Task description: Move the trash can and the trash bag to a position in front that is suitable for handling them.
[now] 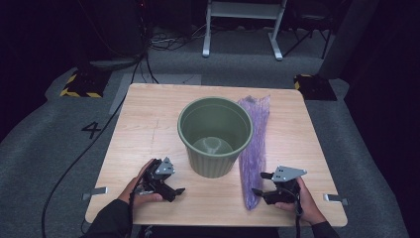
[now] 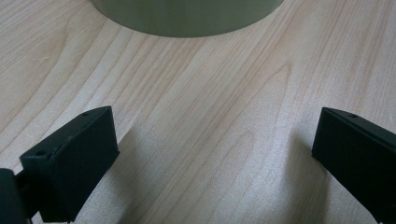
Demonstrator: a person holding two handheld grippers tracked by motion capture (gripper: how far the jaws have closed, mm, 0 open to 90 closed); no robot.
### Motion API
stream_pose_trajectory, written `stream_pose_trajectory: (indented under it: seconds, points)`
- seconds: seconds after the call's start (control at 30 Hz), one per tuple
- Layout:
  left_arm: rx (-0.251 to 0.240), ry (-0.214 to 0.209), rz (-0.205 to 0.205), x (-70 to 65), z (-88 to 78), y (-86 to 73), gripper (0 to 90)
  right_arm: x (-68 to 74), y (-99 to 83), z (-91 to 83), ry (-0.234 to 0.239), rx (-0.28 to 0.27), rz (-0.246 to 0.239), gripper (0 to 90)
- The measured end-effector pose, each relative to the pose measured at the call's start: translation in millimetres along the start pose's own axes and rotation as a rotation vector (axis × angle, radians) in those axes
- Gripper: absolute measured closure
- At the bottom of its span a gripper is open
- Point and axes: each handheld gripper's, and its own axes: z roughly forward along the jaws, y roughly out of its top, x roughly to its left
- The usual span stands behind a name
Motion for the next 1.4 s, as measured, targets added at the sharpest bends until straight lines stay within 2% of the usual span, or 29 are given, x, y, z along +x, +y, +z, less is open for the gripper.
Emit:
stream_pose_trajectory:
  seconds: [0.07,0.17,0.33,0.47,0.6,0.73,0.97,1.17,1.27,1.4]
  points:
    - [0.000,0.000,0.000,0.0,0.0,0.0,0.0,3.6,4.3,-4.8,0.009,-0.024,-0.016,29.5]
    - [0.000,0.000,0.000,0.0,0.0,0.0,0.0,3.0,5.8,-12.3,-0.017,-0.031,-0.019,29.3]
    - [0.000,0.000,0.000,0.0,0.0,0.0,0.0,-2.9,-5.9,-25.5,-0.029,-0.036,0.013,37.6]
    - [0.000,0.000,0.000,0.0,0.0,0.0,0.0,-1.2,-14.8,-27.7,-0.001,-0.021,0.013,49.3]
    - [0.000,0.000,-0.001,0.0,0.0,0.0,0.0,10.0,-17.5,-15.9,0.034,0.028,-0.033,54.8]
    - [0.000,0.000,0.000,0.0,0.0,0.0,0.0,19.8,-14.3,-0.9,0.054,0.047,-0.056,54.6]
    - [0.000,-0.001,0.000,0.0,0.1,0.0,0.0,34.3,-5.4,19.7,0.097,0.020,-0.072,52.7]
    - [0.000,-0.001,0.000,0.1,0.0,0.0,0.0,44.2,4.8,33.7,0.129,0.004,-0.092,45.1]
    - [0.000,-0.001,0.000,0.0,0.1,0.0,0.0,46.8,7.4,34.4,0.132,0.003,-0.107,39.9]
    - [0.000,-0.001,0.000,0.1,0.0,0.0,0.0,40.5,7.4,20.8,0.113,-0.032,-0.082,33.6]
